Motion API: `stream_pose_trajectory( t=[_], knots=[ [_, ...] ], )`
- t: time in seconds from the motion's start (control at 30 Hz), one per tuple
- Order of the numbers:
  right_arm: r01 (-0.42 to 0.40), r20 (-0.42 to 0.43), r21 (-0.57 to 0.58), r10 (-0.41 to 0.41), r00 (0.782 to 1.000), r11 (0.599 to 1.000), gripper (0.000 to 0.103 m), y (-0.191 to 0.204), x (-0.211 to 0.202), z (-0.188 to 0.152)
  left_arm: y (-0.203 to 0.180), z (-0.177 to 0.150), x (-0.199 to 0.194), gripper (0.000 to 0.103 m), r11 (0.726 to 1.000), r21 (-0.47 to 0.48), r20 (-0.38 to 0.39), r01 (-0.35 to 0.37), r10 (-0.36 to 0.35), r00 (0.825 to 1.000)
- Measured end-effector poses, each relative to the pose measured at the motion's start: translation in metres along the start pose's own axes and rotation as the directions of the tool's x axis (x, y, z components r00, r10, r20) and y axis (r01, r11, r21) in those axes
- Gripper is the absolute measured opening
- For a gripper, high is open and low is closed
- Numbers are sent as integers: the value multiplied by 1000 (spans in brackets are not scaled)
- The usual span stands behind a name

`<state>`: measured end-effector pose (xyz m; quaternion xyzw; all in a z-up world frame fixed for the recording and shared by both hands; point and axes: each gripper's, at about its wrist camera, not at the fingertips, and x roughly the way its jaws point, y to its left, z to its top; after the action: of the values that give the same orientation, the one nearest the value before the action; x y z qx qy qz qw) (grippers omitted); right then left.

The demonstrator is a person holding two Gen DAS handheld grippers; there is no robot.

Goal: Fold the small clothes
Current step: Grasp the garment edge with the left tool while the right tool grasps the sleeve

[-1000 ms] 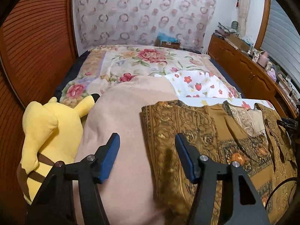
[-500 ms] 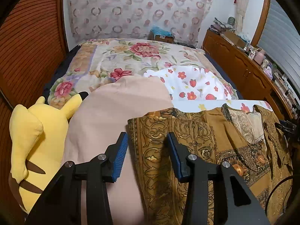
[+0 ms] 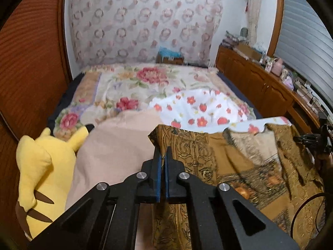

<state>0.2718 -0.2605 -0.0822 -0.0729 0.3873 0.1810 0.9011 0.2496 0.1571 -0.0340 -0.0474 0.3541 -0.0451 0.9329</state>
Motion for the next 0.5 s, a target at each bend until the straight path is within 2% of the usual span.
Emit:
stream_pose_trajectory(
  t=[0.13, 0.27, 0.5],
  knots=[
    [21, 75, 28, -23, 997, 999, 4, -9, -23, 0, -5, 5, -21, 3, 1000, 5, 58, -12, 12, 998],
    [19, 199, 51, -29, 980, 999, 4, -11, -68, 1, -15, 6, -50, 3, 1000, 15, 110, -9, 7, 994],
    [22, 285, 16, -26, 958, 1000, 4, 11, -123, -20, -36, -14, -90, 3, 998, 55, 158, 15, -24, 987]
  ],
)
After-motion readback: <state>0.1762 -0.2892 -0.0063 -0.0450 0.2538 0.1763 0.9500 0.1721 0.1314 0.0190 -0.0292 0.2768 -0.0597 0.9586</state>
